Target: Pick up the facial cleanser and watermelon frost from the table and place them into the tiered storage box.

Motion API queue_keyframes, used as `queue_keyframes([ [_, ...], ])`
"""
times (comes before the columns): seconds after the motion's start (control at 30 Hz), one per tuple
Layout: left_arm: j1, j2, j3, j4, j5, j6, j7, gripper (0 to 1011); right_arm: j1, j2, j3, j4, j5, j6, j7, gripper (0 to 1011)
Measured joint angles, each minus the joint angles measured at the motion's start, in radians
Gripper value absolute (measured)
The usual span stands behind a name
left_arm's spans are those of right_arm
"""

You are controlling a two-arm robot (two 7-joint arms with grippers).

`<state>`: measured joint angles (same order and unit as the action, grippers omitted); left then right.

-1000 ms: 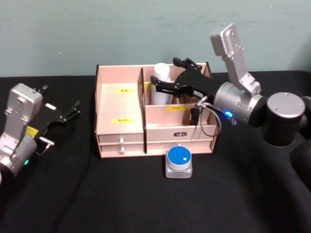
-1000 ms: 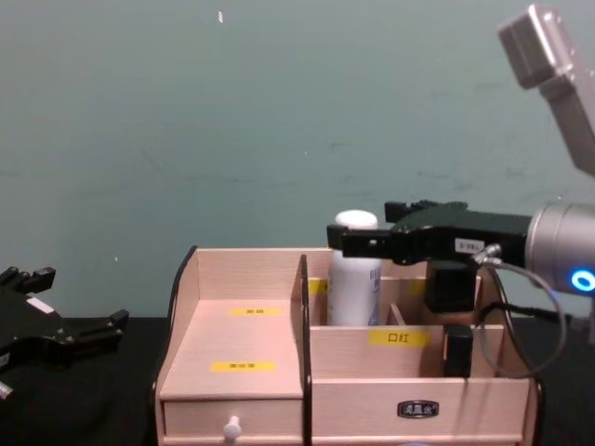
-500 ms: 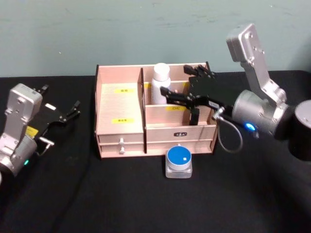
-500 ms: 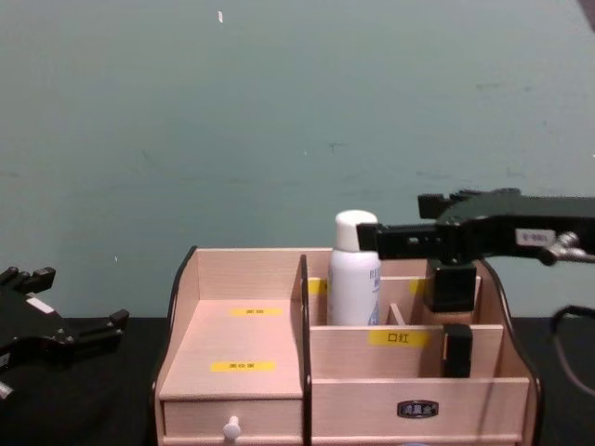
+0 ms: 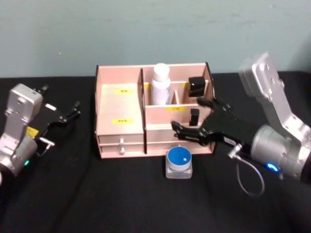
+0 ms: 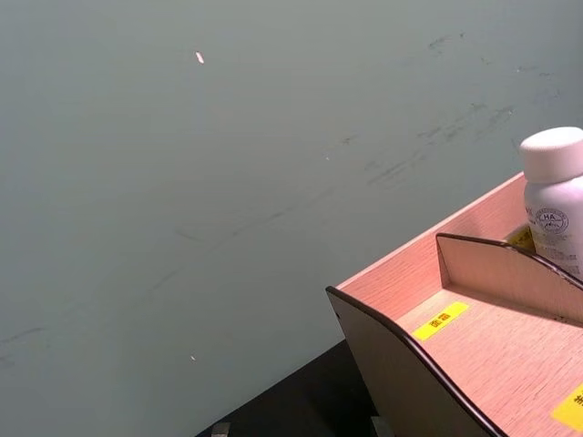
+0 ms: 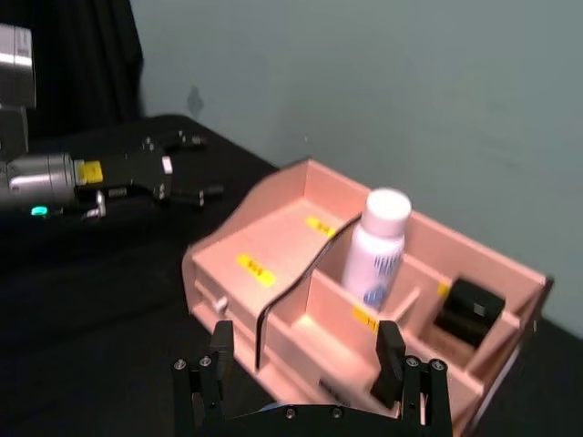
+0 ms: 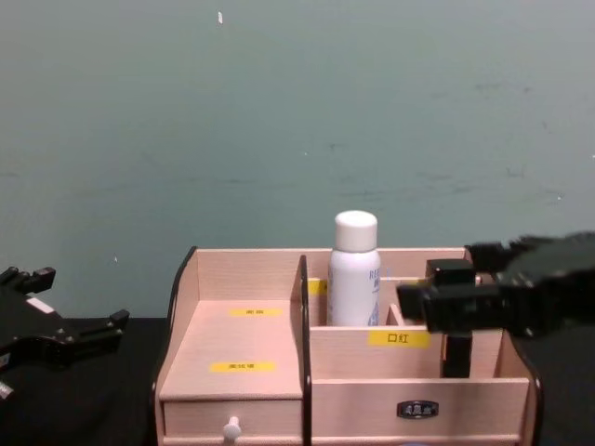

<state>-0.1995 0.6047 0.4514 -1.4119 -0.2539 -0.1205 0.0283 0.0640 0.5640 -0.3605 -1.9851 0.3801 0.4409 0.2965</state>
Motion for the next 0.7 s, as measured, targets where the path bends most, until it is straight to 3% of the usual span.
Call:
queue_keyframes([
  [0.3,0.000,0.000,0.000,0.000,0.000,0.000,0.000,1001,-0.130,-0.002,0.036,-0.090,-0.013,0.095,-0.077,1002],
  [0.7,0.000,0.000,0.000,0.000,0.000,0.000,0.000,1001,-0.193,-0.033,0.027,-0.087,-0.045,0.143,-0.097,1002],
])
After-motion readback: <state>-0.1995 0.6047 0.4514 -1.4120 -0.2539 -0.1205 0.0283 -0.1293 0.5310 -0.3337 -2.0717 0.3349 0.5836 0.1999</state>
